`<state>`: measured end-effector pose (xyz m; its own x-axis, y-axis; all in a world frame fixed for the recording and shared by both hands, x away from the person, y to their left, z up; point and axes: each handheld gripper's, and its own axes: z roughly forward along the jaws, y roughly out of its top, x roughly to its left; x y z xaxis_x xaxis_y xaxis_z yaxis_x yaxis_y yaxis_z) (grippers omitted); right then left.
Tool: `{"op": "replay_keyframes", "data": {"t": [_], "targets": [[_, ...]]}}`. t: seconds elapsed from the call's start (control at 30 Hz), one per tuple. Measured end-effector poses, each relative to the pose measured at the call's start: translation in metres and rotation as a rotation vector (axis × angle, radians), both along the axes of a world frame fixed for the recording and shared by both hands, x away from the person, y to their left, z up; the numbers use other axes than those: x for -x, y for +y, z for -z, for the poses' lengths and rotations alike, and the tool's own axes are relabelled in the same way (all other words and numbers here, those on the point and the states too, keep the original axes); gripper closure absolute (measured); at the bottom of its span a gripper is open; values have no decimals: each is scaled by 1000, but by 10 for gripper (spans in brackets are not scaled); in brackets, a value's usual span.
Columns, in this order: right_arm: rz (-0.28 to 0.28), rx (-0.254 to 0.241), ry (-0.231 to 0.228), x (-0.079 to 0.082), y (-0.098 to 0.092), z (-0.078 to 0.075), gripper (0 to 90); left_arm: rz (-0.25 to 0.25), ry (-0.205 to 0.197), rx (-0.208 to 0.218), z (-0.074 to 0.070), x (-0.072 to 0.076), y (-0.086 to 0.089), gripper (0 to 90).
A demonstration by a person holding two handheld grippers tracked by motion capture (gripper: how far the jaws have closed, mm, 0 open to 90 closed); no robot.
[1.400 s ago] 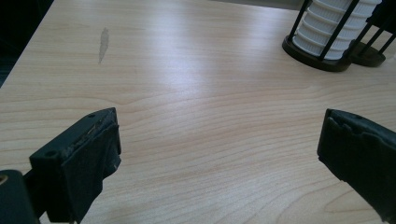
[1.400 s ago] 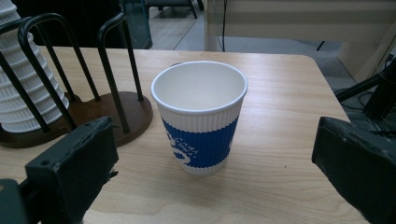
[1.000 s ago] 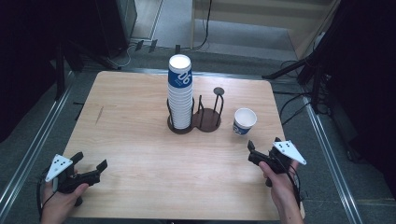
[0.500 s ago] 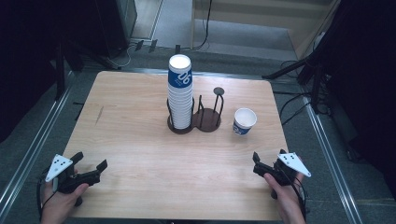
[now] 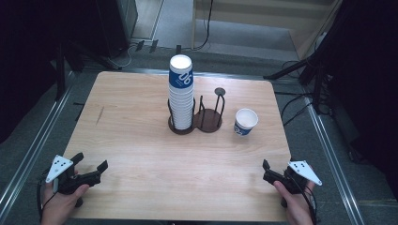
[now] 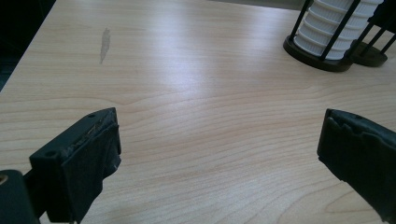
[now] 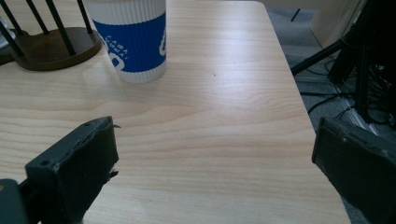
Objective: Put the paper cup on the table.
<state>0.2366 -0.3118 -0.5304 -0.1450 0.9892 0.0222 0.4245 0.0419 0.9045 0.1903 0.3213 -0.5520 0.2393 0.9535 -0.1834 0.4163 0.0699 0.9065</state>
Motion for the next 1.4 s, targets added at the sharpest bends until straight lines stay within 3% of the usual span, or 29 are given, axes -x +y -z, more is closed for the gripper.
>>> {"op": "replay_keyframes", "data": {"t": [1.03, 1.4], "targets": [[43, 17, 33, 29, -37, 12, 7, -6, 0, 1, 0, 1, -1, 4], [73, -4, 39, 40, -48, 15, 7, -4, 4, -3, 0, 0, -1, 4]]}}
